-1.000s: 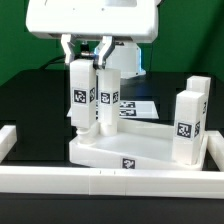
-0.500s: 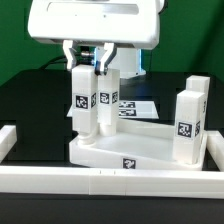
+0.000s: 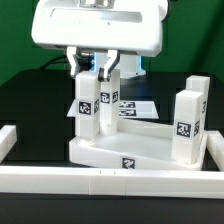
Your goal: Assemble desk
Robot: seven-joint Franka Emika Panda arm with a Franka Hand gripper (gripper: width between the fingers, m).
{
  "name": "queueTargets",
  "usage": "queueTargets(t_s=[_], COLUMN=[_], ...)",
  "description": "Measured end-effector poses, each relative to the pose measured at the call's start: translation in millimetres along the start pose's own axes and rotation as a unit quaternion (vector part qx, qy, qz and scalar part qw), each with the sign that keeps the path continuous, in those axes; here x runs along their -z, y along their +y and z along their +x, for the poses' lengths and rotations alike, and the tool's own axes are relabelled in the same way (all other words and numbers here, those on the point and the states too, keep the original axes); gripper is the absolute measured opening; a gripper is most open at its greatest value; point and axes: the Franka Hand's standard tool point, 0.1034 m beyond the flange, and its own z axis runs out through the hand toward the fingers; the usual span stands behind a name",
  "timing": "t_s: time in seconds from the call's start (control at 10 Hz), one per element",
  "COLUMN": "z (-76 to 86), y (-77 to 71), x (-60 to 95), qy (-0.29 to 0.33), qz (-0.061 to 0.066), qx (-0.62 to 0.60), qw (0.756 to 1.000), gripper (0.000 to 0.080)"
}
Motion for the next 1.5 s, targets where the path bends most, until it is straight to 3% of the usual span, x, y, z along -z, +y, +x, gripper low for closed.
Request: queueTargets(t_s=[0.5, 0.6, 0.7, 0.8, 0.9, 1.3, 1.5], z=[-1.6, -1.8, -1.9, -1.5, 0.2, 17.5, 21.5], y=[-0.1, -0.1, 0.0, 2.0, 8.5, 15.2, 14.7], x=[-5.6, -5.7, -5.8, -5.9, -5.7, 15.7, 16.3], qy=[0.022, 0.022, 0.022, 0.022, 0.022, 0.000, 0.001], qz=[-0.007, -0.008, -0.008, -0.009, -0.011, 0.006, 0.007], qx=[0.009, 0.009, 0.009, 0.013, 0.019, 0.016, 0.016], qw=[1.000, 1.000, 1.000, 1.000, 1.000, 1.000, 1.000], gripper=[0.0290, 0.0466, 0.0588, 0.0588, 0.0637, 0.0648, 0.0648])
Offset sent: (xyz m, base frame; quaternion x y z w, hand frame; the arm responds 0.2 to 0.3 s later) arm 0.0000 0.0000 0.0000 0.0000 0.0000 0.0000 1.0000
